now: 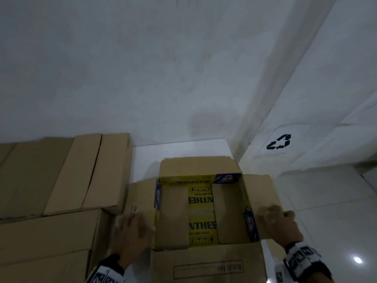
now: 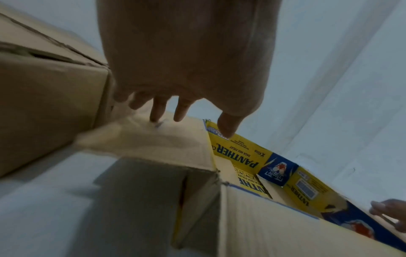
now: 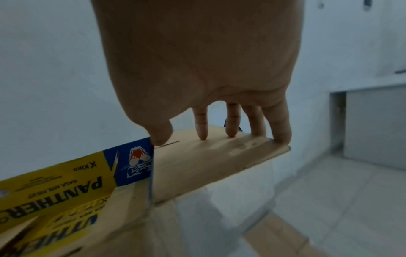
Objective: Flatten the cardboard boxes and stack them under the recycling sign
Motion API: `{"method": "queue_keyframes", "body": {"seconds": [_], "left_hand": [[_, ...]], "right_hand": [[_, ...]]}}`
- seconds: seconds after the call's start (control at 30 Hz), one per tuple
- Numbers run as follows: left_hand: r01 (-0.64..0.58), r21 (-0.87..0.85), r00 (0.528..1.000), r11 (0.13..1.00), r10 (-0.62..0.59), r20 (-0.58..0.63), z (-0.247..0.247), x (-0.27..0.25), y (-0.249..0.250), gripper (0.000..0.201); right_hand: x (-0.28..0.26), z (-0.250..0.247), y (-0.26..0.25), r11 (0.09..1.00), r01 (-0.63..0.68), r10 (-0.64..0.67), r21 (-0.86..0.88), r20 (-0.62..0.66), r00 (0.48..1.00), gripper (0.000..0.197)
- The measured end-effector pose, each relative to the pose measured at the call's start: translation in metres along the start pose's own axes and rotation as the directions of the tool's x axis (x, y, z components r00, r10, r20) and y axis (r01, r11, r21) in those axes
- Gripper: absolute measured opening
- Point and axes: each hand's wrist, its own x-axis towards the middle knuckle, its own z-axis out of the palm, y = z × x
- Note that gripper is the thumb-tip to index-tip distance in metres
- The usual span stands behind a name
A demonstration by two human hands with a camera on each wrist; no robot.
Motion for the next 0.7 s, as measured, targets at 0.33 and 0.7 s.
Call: {"method": "queue_keyframes", "body": {"seconds": [0.33,0.7], "left_hand": [[-0.138,-0.263,0.990,0.955,0.133,-0.038,0.027,0.021,0.019,0.035],[-0.134,-0.091,0.991,0.987,0.135,0.013,0.007,0.034,0.021,0.036]], "right_hand": [[0.002,0.034,-0.024,0.974,0.210,-0.200,-0.089,0.109,0.974,0.037],[-0.025,0.026,-0.019,0.946,0.283,-0.254,0.160,-0.182,0.950,0.039]]}}
